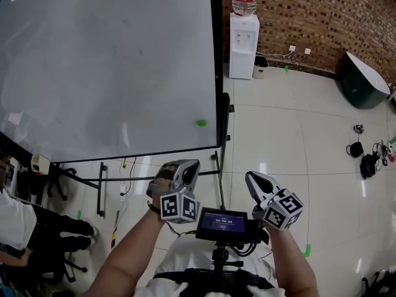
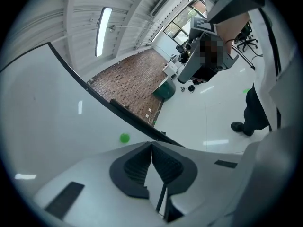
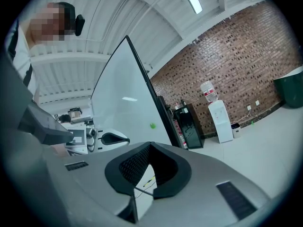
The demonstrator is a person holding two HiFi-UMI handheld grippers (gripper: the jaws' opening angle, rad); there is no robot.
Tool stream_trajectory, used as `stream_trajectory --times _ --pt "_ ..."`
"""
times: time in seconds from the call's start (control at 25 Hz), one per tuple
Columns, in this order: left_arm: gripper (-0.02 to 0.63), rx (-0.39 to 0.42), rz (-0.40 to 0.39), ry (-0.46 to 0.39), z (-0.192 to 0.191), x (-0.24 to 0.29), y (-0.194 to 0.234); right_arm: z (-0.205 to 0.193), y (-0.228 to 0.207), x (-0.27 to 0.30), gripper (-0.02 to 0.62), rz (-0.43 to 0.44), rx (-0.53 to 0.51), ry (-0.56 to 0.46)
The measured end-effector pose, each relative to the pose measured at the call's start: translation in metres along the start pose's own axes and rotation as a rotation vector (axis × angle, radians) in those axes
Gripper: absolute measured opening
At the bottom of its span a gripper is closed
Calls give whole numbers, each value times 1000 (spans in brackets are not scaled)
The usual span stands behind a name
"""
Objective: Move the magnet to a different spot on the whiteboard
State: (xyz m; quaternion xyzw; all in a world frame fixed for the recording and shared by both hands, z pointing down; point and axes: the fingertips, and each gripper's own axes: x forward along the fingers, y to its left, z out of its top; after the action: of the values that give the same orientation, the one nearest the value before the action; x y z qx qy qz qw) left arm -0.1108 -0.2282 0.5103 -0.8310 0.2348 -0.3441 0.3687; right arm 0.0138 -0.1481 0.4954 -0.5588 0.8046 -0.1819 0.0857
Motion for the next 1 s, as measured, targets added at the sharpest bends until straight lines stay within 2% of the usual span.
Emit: stream_trajectory --times 0.32,0.64,1.0 --pt "23 6 125 39 4 21 30 16 -12 26 11 92 -7 22" --pt "23 40 195 102 12 44 36 23 -35 39 11 174 20 76" --pt "32 38 263 197 15 73 44 41 -64 49 11 253 -43 116"
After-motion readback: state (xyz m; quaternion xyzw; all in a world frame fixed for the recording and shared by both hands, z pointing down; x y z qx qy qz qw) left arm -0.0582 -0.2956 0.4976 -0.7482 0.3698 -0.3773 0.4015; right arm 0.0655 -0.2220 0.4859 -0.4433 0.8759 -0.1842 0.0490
